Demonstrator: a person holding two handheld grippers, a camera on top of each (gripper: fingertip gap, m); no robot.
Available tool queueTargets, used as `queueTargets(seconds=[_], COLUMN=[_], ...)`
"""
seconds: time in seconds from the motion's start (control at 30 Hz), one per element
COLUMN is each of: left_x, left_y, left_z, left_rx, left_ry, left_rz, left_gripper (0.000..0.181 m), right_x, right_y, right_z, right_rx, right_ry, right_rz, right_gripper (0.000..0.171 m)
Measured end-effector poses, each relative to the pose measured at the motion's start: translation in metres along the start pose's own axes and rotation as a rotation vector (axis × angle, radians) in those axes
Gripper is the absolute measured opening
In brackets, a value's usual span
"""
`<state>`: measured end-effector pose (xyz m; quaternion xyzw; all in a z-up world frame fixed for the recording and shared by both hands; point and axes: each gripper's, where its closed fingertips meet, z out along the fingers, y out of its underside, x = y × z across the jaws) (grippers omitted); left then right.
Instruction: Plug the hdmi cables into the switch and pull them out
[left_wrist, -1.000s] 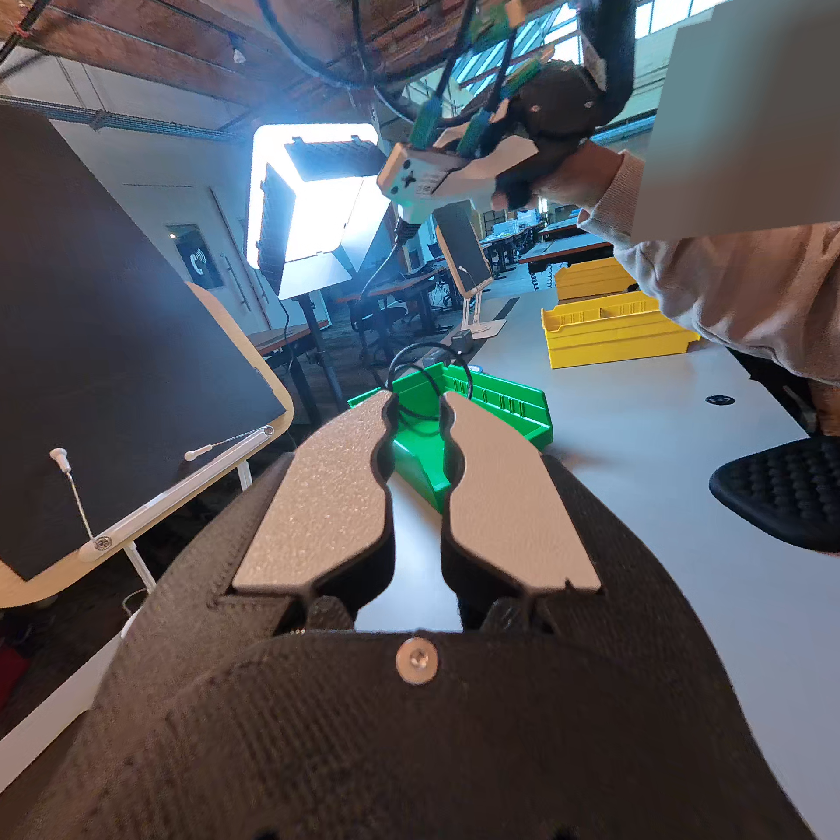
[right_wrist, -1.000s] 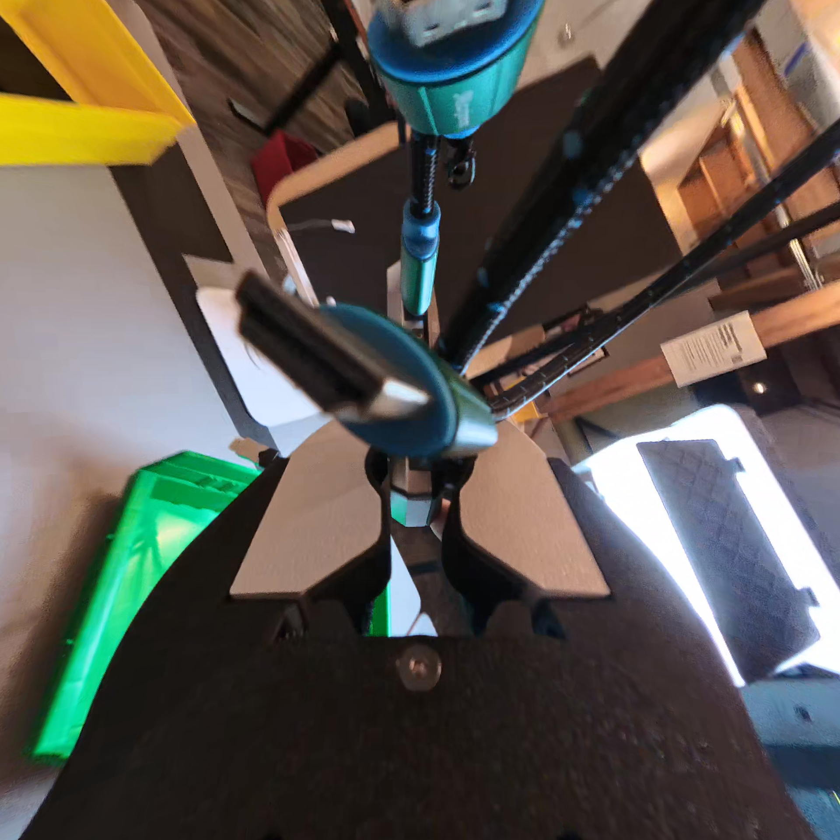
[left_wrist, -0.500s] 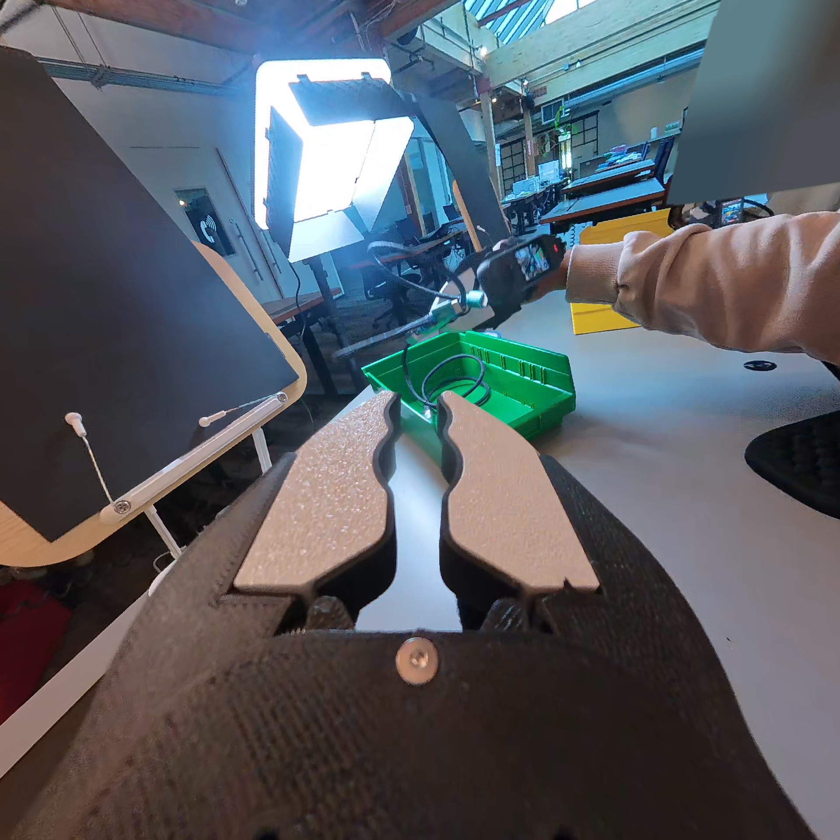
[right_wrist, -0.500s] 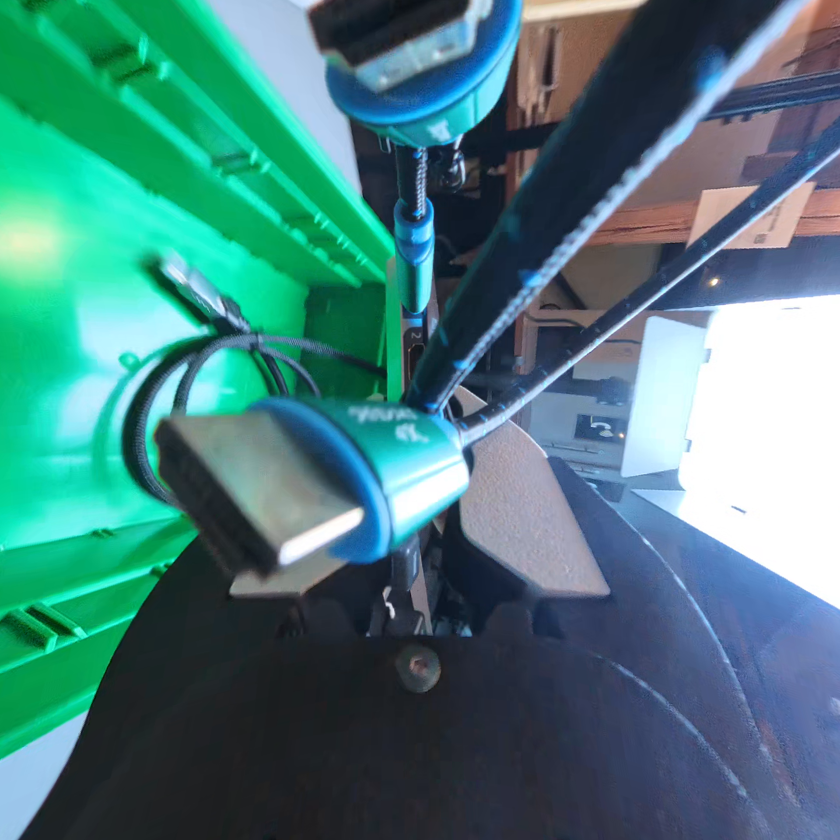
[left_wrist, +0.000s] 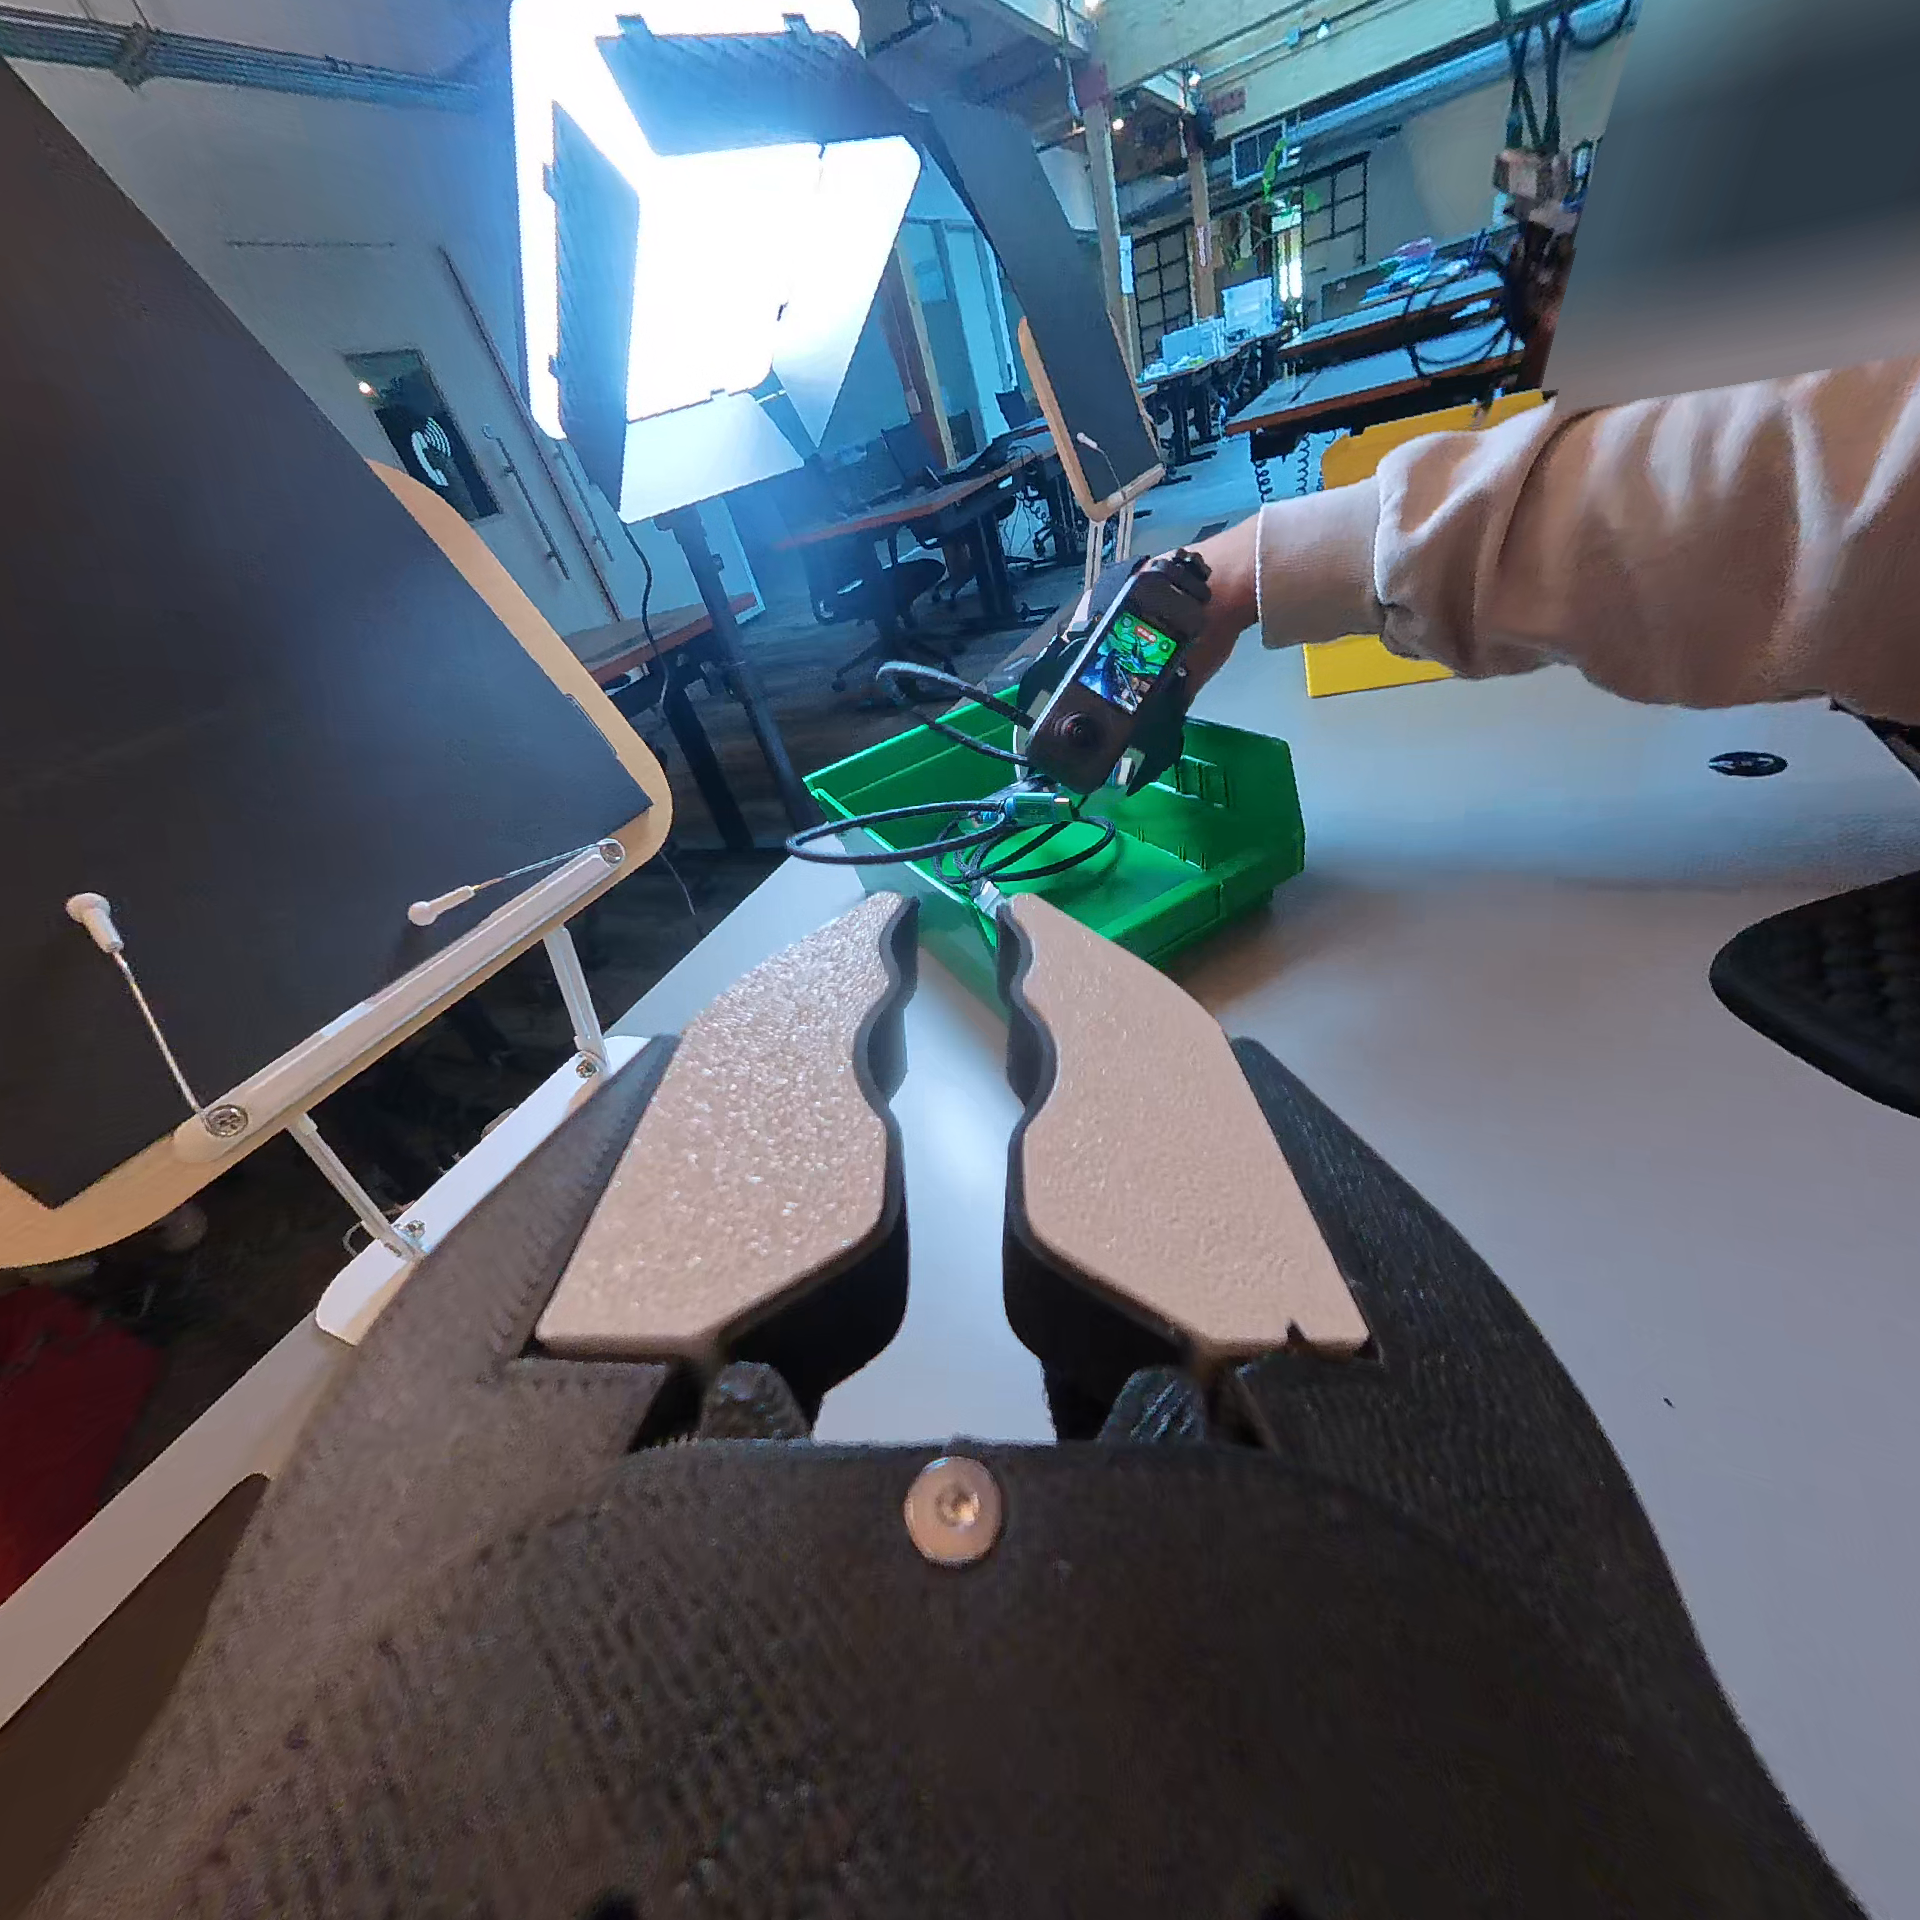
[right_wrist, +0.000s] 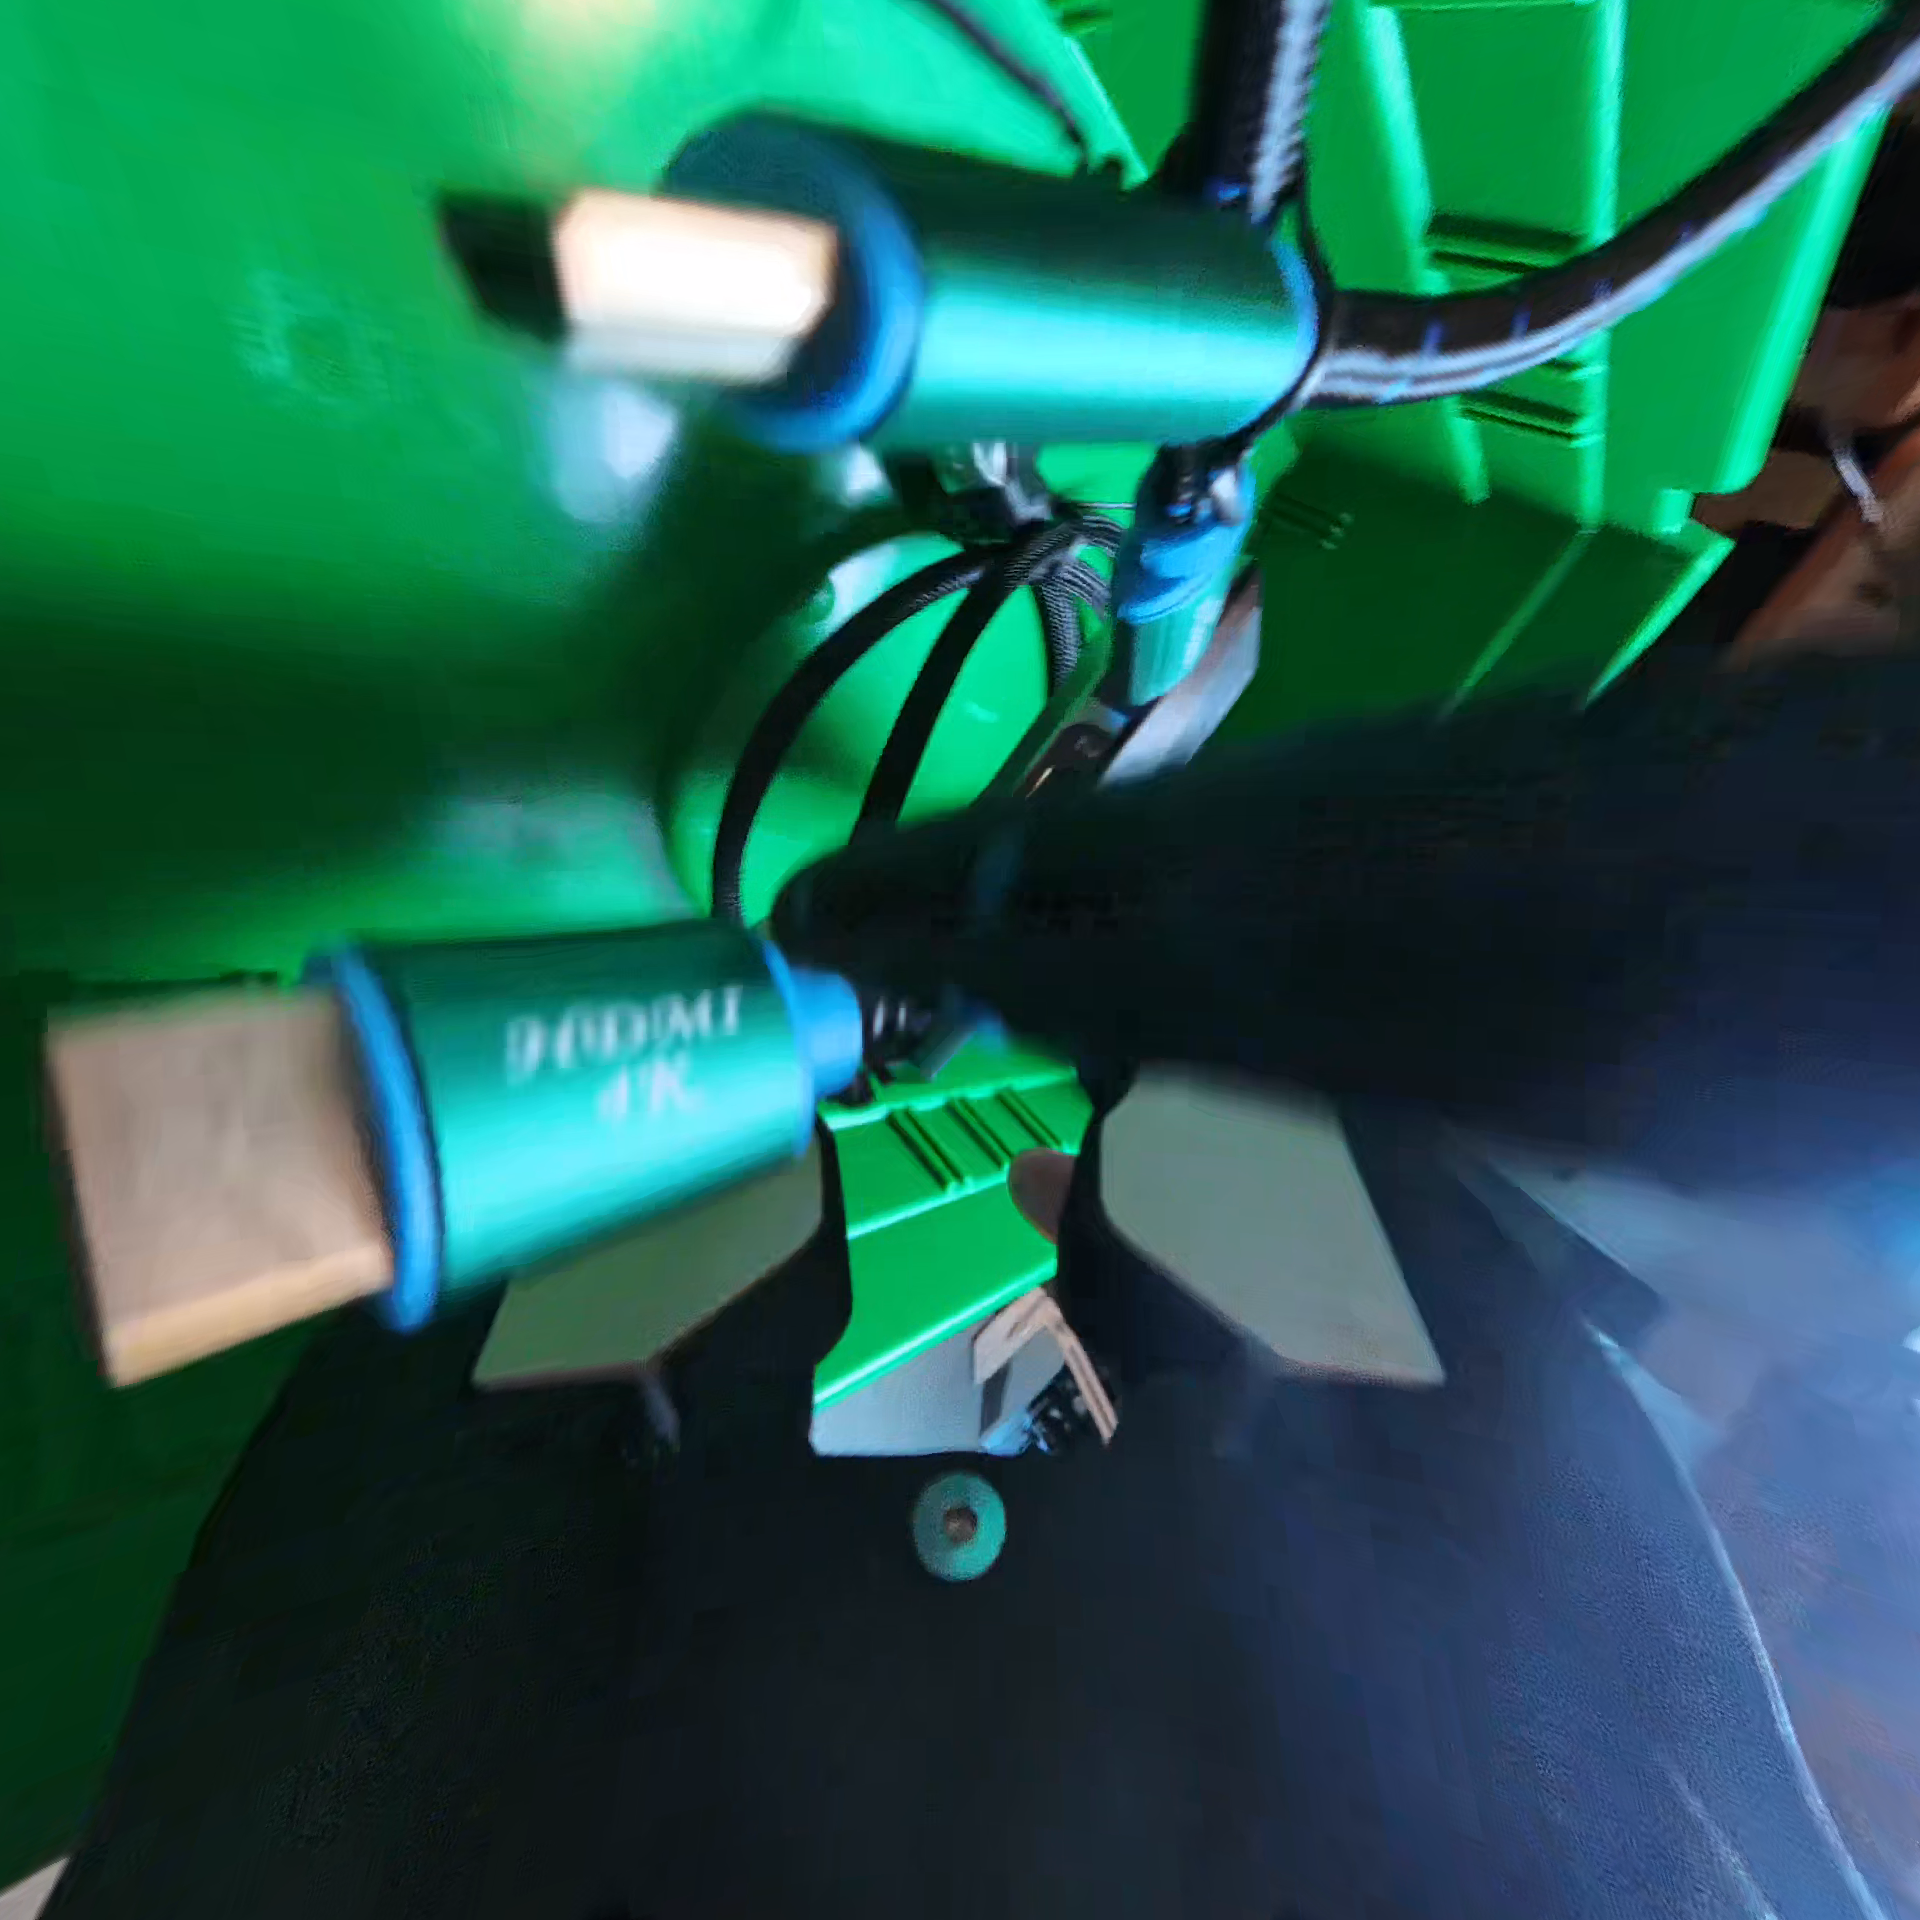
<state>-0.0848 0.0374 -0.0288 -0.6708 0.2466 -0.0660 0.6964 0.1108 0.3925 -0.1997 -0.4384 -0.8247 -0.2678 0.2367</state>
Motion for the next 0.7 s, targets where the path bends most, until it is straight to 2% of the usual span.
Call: queueTargets(seconds=[0.03,0.2,0.33,0.47,0.57,0.7], left_x=[0.000,-0.002,-0.004,-0.004,-0.008,-0.020], left_y=[0.001,0.001,0.003,0.001,0.002,0.006], left_z=[0.000,-0.001,-0.002,-0.003,-0.005,-0.013], left_rx=[-0.005,-0.002,-0.004,-0.002,-0.005,-0.054], left_ry=[0.000,-0.002,-0.005,-0.008,-0.023,-0.060], left_rz=[0.004,-0.007,-0.012,-0.008,-0.010,-0.051], left_gripper=[0.014,0.014,0.014,0.014,0.014,0.013], right_x=[-0.006,-0.026,-0.019,-0.009,0.014,0.048], right_y=[-0.003,-0.031,-0.035,-0.035,-0.029,-0.024], right_z=[-0.003,-0.044,-0.072,-0.097,-0.124,-0.187], right_rx=[0.009,0.255,0.439,0.617,0.785,1.156], right_ry=[-0.046,-0.308,-0.339,-0.305,-0.176,0.000], right_rz=[0.015,0.232,0.380,0.535,0.720,1.047], right_gripper=[0.048,0.051,0.054,0.055,0.052,0.046])
